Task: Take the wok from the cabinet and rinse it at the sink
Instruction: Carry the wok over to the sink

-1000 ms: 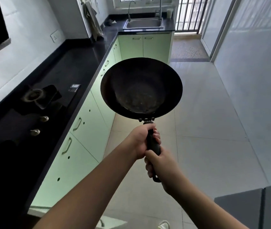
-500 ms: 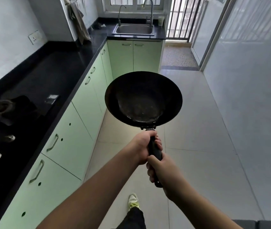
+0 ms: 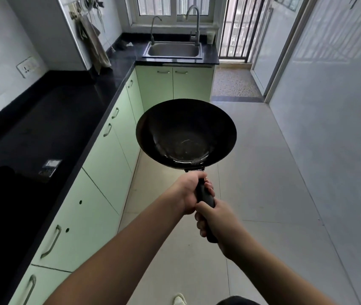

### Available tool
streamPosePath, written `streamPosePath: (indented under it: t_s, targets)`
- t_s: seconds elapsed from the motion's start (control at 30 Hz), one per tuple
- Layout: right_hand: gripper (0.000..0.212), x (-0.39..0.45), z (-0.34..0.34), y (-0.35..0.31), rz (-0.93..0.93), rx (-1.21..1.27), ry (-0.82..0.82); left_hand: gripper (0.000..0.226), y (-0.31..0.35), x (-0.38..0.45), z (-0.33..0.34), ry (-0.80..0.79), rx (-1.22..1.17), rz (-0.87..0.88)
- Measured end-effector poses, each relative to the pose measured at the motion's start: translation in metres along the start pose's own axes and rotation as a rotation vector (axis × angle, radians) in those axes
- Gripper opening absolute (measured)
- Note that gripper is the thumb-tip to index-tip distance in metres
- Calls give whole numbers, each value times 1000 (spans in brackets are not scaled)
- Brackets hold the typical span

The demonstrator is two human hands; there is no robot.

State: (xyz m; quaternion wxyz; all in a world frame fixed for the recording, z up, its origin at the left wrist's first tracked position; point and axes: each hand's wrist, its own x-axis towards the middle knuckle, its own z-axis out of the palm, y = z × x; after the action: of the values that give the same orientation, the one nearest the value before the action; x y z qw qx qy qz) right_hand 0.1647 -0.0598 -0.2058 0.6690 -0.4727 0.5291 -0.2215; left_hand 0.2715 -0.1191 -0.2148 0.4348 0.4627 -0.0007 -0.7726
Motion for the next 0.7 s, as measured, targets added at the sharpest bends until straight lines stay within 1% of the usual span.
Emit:
streamPosePath:
  t_s: [0.1, 0.27, 0.47, 0.7]
  targets:
    - [10, 27, -6, -15, 12, 16, 0, 35, 23, 21, 8, 5, -3, 7]
    - [8, 83, -30, -40, 14, 29, -24, 37, 61, 69, 26, 31, 5, 11]
    - [12, 162, -72, -73, 39, 65, -45, 36, 111, 136, 62, 85, 28, 21]
    - [12, 239, -108, -122, 77, 87, -69, 33, 172, 195, 102, 144, 25, 30]
